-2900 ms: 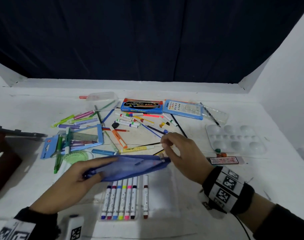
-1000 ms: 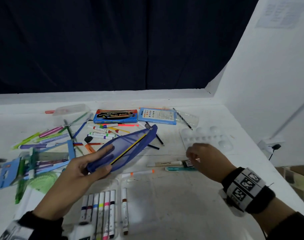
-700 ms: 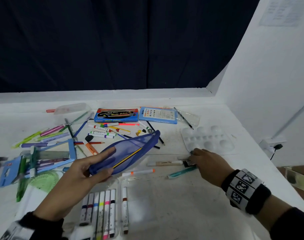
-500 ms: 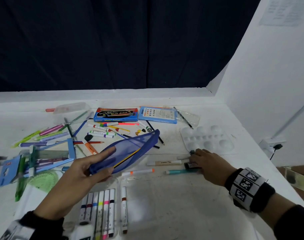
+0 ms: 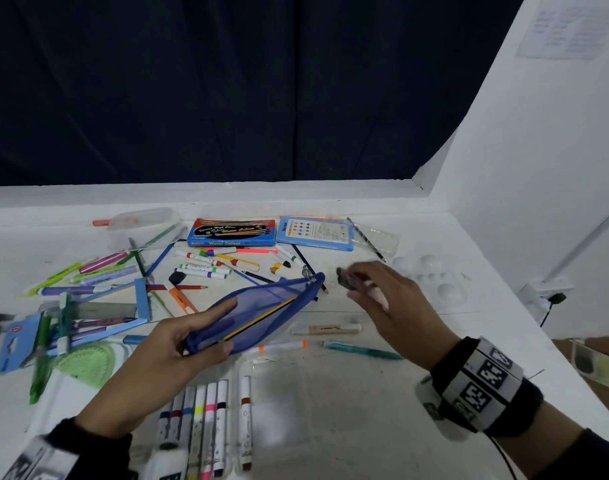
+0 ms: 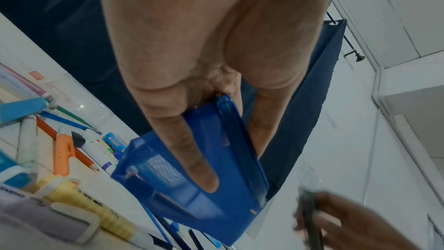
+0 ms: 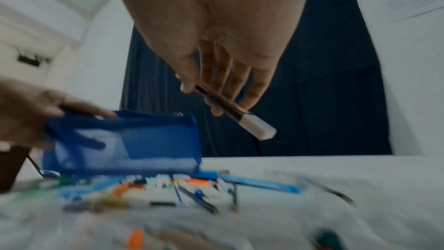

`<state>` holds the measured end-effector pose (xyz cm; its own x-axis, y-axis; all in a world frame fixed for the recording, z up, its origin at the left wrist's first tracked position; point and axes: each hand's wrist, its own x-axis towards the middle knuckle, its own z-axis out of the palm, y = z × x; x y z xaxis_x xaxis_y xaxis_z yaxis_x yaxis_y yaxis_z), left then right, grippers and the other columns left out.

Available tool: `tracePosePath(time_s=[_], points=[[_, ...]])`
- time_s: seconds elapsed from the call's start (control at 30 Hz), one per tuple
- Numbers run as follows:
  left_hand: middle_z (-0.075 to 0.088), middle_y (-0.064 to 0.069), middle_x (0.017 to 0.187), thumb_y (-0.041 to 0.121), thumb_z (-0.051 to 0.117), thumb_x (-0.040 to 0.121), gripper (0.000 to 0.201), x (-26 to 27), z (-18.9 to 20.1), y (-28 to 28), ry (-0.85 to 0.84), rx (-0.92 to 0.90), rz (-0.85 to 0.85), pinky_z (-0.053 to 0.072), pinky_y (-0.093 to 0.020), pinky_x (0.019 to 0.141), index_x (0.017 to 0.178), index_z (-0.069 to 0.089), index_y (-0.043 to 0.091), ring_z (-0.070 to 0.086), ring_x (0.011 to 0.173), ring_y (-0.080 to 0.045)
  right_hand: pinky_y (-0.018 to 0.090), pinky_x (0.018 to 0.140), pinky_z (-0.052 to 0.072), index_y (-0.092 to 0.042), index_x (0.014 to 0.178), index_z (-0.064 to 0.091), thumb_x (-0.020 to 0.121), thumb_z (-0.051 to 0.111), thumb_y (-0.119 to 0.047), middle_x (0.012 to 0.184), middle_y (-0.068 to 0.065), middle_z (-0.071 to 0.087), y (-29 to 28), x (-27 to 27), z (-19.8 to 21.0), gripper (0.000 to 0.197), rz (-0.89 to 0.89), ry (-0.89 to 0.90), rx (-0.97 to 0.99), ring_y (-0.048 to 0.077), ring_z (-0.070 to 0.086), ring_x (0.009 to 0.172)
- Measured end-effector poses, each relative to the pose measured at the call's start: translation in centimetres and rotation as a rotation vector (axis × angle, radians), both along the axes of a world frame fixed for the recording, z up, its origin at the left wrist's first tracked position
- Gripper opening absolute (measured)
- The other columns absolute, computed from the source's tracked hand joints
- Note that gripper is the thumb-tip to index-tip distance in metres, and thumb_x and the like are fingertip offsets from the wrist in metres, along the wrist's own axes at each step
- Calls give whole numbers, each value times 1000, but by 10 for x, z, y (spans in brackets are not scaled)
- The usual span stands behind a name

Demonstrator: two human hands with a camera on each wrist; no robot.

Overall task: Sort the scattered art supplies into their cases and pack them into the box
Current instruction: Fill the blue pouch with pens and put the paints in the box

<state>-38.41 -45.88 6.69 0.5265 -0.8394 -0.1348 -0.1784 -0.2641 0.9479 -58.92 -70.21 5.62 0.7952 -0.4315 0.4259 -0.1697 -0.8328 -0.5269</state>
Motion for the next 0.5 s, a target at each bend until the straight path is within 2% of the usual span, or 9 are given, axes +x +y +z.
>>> tracePosePath(time_s=[0.1,0.2,0.3,0.4,0.43,0.5], points=[[61,26,131,18,72,81,58,-5,3,-4,-1,2,-54,49,-41,105,134,59,36,56,124,3,22,92,47,-12,125,59,102,45,-13,118,0,65,25,24,20,27,208,-104,-7,13,61,106],[66,17,128,10,69,86,53,-11,7,-7,44,-15,-75,57,-37,95,133,61,33,64,117,-8,25,98,45,-11,128,59,101,43,-7,125,4,65,44,43,26,31,376,-11,-28,16,59,114],[70,7,123,4,65,89,47,-13,10,-5,88,-28,-83,58,-34,92,130,65,28,68,111,-16,31,97,47,-15,131,58,94,51,3,123,5,66,50,55,17,41,482,103,-120,18,58,114],[71,10,121,5,68,89,47,-14,9,-1,5,-5,-133,54,-34,98,129,64,28,66,113,-10,44,84,53,-16,129,59,85,58,9,114,7,68,54,62,10,51,484,153,-241,24,61,104],[71,13,121,5,69,89,47,-14,8,0,-30,10,-146,53,-32,98,129,64,29,65,113,-7,45,82,52,-16,129,58,84,58,10,112,7,67,55,64,12,52,462,144,-257,25,61,101],[69,20,122,2,70,87,53,-13,5,2,-46,24,-151,52,-20,93,131,61,31,63,116,-1,39,88,48,-16,128,57,86,54,9,113,6,64,57,64,20,50,405,82,-251,24,57,101]])
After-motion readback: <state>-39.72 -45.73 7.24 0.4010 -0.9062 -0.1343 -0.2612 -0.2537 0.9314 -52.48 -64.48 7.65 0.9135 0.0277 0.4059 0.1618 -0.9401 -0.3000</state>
